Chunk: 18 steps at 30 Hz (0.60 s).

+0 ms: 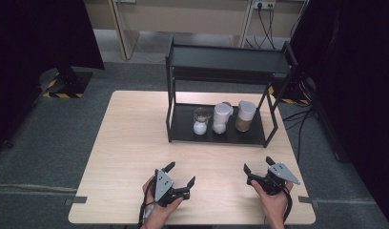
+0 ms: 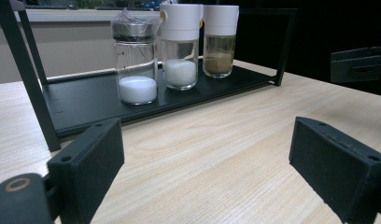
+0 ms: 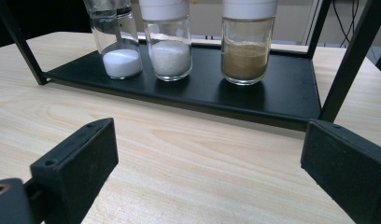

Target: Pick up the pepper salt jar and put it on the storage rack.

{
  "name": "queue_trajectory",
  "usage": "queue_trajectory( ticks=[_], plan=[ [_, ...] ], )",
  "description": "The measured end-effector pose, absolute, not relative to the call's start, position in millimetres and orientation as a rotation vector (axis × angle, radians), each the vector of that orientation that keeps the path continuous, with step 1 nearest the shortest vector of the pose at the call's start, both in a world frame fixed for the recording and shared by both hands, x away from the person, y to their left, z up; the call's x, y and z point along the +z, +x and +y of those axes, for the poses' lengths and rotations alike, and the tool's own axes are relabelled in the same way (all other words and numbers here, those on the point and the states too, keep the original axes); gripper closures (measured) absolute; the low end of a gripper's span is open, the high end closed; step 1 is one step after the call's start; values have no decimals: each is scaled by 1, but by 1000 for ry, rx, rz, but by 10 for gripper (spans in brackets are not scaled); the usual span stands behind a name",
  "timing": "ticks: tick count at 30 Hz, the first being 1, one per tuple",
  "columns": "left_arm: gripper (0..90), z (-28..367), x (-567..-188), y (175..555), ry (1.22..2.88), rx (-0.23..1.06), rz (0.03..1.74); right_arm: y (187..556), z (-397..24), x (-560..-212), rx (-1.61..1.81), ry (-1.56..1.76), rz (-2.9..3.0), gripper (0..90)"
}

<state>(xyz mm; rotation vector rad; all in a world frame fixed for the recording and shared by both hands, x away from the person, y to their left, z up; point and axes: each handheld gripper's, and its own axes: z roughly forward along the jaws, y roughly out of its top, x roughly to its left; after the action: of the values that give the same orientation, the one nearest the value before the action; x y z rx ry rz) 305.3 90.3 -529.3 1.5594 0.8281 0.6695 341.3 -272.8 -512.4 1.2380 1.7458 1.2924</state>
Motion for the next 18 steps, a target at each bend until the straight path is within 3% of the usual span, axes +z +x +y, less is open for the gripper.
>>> queue_trajectory(
  ticks=[18],
  plan=[
    [97,90,-529,305,1558,670,830,332,-281,-518,1282,1247,1740,42]
  ],
)
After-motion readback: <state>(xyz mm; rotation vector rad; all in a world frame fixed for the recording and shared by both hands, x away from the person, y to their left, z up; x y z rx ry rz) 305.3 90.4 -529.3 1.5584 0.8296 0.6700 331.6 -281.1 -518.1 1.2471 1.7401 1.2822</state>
